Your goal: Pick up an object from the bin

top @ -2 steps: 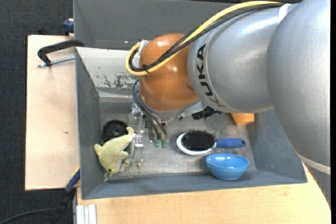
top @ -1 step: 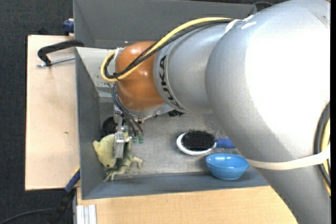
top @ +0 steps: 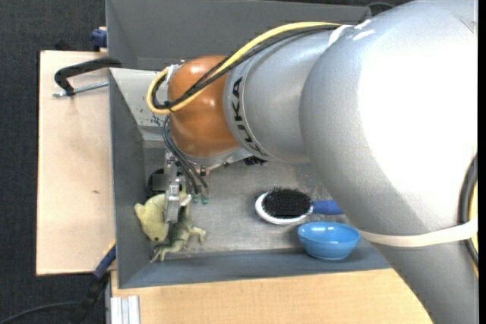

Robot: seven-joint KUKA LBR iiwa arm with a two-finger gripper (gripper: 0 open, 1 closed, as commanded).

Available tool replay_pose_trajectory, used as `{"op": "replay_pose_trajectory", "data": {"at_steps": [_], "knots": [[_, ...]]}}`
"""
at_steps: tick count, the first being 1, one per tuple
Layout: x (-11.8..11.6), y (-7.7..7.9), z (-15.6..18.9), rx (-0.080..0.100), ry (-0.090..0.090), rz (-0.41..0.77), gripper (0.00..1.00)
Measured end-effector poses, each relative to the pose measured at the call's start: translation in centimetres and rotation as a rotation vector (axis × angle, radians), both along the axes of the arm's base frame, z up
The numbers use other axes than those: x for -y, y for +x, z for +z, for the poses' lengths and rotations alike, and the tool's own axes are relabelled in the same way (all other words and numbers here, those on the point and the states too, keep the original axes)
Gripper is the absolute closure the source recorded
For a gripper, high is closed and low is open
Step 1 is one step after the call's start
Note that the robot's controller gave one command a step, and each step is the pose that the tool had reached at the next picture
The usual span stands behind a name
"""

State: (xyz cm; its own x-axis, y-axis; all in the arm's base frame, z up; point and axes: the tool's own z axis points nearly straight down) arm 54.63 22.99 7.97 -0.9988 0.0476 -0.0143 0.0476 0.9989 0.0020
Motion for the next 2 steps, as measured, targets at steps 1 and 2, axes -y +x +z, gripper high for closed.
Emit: {"op": "replay_pose_trajectory", "data": {"at_steps": [1, 2], "knots": [[1.0, 1.7, 9.0, -0.001, 0.004, -0.002, 1.0], [0.5, 2.8, 21.7, 0.0, 0.006, -0.018, 1.0]]}}
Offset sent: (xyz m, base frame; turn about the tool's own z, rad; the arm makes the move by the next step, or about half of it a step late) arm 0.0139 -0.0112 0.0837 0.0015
